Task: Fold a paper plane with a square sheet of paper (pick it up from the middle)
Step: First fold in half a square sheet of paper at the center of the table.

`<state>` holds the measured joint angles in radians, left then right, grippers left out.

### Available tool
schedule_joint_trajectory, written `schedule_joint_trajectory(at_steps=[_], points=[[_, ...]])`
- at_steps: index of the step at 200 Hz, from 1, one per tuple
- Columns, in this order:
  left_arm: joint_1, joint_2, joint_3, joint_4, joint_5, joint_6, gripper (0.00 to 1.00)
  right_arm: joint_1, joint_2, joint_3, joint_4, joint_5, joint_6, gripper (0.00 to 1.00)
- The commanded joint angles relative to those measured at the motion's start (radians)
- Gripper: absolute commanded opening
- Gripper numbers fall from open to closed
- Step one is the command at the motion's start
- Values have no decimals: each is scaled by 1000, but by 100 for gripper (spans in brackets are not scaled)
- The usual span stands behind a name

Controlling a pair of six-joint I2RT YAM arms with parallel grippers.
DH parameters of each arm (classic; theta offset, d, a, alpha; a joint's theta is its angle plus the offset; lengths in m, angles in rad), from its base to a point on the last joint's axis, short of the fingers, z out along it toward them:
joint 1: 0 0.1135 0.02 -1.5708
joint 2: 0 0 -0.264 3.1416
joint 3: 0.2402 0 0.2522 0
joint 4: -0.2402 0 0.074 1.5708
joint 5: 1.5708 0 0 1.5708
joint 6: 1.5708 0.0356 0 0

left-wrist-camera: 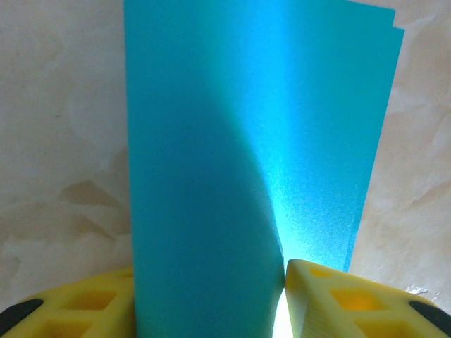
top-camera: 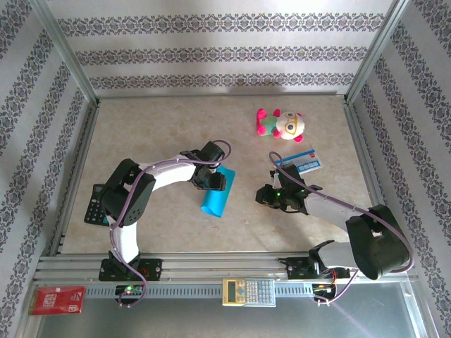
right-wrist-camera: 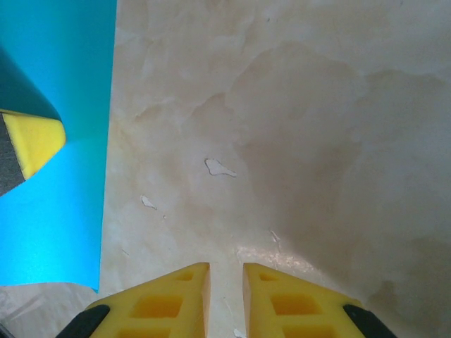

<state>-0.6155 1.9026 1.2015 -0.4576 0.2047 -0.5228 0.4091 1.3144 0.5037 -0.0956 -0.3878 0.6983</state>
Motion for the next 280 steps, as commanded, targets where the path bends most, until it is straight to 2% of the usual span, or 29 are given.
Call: schedule_joint_trajectory(at_steps=[1, 127, 280], points=[[10, 49, -35, -38, -112, 46, 51, -9, 19, 52, -42, -23, -58, 21], [10, 85, -20, -65, -91, 113, 52, -28, 104, 141, -110, -77, -133, 20], [10, 78, -34, -56, -136, 40, 49, -29, 109, 140, -90, -89, -116, 21]])
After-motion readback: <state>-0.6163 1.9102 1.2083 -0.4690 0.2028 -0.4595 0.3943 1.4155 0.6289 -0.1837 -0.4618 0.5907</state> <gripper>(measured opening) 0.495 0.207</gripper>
